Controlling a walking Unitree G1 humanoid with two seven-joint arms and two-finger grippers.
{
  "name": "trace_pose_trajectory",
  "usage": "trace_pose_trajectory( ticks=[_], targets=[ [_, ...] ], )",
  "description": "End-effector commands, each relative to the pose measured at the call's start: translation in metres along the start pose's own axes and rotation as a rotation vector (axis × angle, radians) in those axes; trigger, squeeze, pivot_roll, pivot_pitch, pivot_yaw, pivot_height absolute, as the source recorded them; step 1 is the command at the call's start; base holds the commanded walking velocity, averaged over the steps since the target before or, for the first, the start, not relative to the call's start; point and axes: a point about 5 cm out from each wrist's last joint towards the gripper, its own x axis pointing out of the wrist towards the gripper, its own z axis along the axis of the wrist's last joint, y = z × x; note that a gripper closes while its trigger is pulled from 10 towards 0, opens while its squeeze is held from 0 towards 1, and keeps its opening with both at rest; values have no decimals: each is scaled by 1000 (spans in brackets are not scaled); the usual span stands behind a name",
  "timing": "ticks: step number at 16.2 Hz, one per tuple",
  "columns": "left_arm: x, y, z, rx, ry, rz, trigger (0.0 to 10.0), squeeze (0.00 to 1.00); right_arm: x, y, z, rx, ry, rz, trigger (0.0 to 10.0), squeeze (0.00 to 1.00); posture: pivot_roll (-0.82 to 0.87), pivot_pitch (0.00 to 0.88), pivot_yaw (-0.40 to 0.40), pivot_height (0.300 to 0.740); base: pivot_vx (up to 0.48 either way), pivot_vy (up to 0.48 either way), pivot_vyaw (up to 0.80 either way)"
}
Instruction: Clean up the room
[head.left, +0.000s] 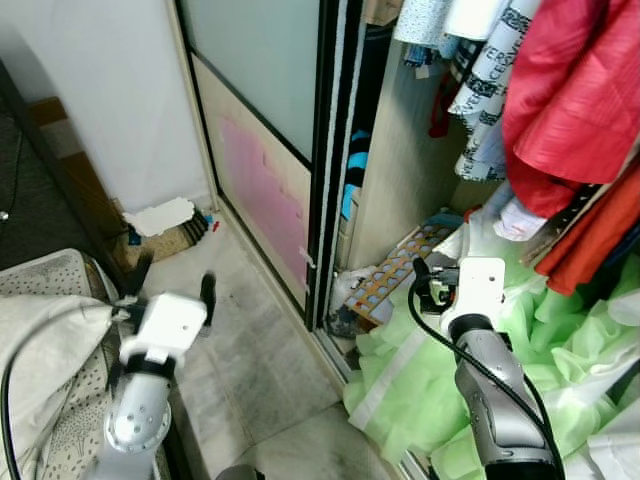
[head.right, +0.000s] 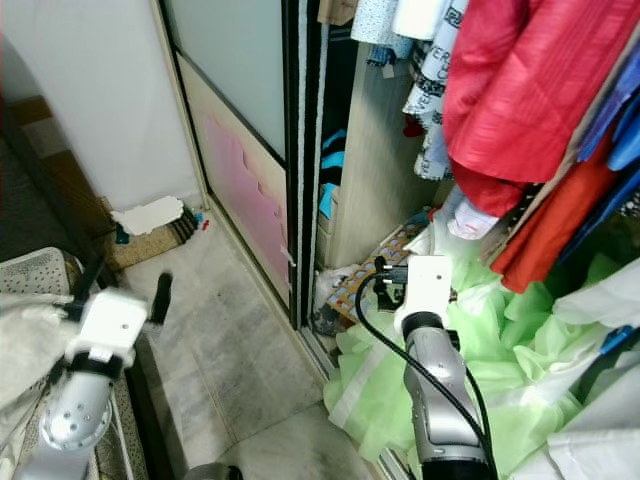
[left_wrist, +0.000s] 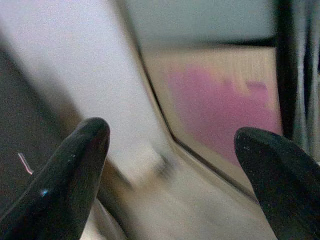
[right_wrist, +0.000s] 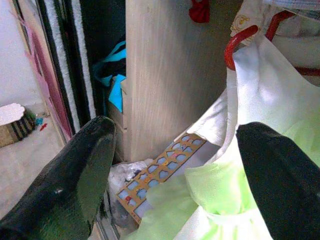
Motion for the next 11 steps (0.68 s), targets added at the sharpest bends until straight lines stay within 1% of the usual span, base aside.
trace_pose_trajectory(
  ticks=[1, 2, 3, 4, 5, 6, 7, 8, 9, 10, 11],
  targets=[
    [-1, 3, -19, -357, 175, -32, 10000, 0, 3, -1, 5, -1, -9, 10, 10000, 0, 35, 0, -30, 740, 0, 0, 0],
    [-4, -8, -20, -498, 214, -205, 10000, 0, 3, -1, 5, 2, -3, 22, 10000, 0, 39, 0, -36, 740, 0, 0, 0],
    [-19, -24, -13, -630, 273, -496, 10000, 0, 4, -1, 3, -3, 11, 34, 10000, 0, 40, 0, -38, 740, 0, 0, 0],
    [-24, -28, -10, -655, 288, -576, 10000, 0, 4, -1, 2, -6, 14, 38, 10000, 0, 40, 0, -38, 740, 0, 0, 0],
    [-39, -27, -11, -697, 369, -736, 10000, 0, 5, 2, 2, -14, 17, 57, 10000, 0, 38, 0, -35, 740, 0, 0, 0],
    [-40, -25, -12, -672, 379, -741, 10000, 0, 5, 3, 2, -15, 15, 58, 10000, 0, 38, 0, -35, 740, 0, 0, 0],
    [-35, -17, -18, -628, 386, -688, 10000, 0, 5, 2, 2, -15, 16, 56, 10000, 0, 37, 0, -34, 740, 0, 0, 0],
    [-27, -10, -20, -544, 342, -618, 10000, 0, 5, 2, 2, -16, 17, 54, 10000, 0, 40, 0, -35, 740, 0, 0, 0],
    [-19, -6, -19, -442, 300, -563, 10000, 0, 5, 2, 2, -17, 17, 54, 10000, 0, 40, 0, -35, 740, 0, 0, 0],
    [-9, 1, -17, -329, 240, -443, 10000, 0, 6, 1, 3, -19, 10, 52, 10000, 0, 43, 0, -40, 740, 0, 0, 0],
    [-2, 6, -14, -270, 184, -357, 10000, 0, 7, 2, 5, -22, 0, 48, 10000, 0, 44, 0, -40, 740, 0, 0, 0]
  ],
)
